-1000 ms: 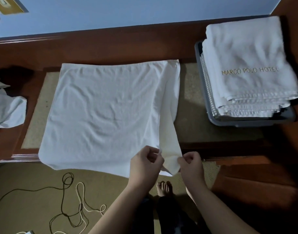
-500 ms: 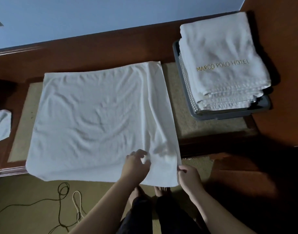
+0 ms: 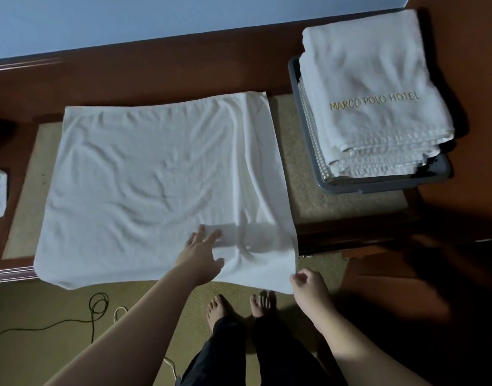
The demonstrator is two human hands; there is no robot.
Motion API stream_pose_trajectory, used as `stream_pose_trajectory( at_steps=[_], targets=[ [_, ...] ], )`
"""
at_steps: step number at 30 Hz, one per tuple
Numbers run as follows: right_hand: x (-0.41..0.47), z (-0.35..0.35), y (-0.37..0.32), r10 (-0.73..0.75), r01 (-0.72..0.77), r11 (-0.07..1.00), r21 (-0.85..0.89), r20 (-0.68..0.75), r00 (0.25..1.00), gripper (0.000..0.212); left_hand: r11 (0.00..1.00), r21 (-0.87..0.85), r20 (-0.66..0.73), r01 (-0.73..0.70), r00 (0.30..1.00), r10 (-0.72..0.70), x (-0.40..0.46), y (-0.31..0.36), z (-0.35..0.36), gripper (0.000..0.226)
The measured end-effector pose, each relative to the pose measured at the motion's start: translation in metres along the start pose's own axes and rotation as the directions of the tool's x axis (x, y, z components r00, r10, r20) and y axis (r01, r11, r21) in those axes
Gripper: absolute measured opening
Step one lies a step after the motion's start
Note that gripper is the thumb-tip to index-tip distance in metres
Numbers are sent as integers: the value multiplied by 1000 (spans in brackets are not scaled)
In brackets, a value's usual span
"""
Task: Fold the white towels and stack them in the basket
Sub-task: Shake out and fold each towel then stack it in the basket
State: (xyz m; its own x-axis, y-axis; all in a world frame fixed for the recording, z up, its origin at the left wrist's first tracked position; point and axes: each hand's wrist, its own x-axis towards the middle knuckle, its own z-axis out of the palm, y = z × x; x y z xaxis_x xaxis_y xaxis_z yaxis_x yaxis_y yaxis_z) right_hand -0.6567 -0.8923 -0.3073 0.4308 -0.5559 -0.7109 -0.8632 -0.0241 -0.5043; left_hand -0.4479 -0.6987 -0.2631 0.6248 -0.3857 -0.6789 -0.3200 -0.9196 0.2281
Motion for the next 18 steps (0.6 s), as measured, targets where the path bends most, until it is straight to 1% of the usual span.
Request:
stream_pose_trajectory(
  at_steps=[3, 5, 6, 8, 9, 12, 14, 16, 18],
  targets=[
    [2, 4, 20, 97, -98, 993, -68, -12, 995, 18, 1000, -19, -4, -19, 1000, 19, 2, -2, -4, 82],
    [8, 7, 17, 121, -125, 991, -51, -86, 989, 16, 999, 2, -2, -38, 999, 38, 4, -1, -7, 85],
    [9, 7, 7, 115, -118, 993, -14, -129, 985, 14, 999, 15, 5, -48, 999, 48, 4, -1, -9, 86],
    [14, 6, -24, 62, -57, 998, 34, -191, 980, 11, 997, 33, 27, -64, 998, 63, 4, -2, -12, 89],
    [14, 4, -43, 17, -7, 999, 50, -200, 980, 10, 997, 38, 40, -70, 997, 68, 4, -4, -14, 90],
    [20, -2, -104, -100, 116, 988, 101, -151, 984, 15, 994, 45, 89, -96, 992, 92, 5, -11, -24, 85],
    [31, -8, -141, -199, 208, 977, 46, -154, 968, 23, 991, 49, 87, -122, 989, 117, 9, -14, -33, 78],
    [44, -14, -175, -249, 247, 968, -30, -144, 958, 35, 992, 46, 2, -122, 993, 122, 17, -18, -45, 70],
    [62, -17, -205, -278, 268, 959, -88, -135, 951, 43, 996, 36, -130, -85, 988, 89, 29, -23, -58, 67]
  ],
)
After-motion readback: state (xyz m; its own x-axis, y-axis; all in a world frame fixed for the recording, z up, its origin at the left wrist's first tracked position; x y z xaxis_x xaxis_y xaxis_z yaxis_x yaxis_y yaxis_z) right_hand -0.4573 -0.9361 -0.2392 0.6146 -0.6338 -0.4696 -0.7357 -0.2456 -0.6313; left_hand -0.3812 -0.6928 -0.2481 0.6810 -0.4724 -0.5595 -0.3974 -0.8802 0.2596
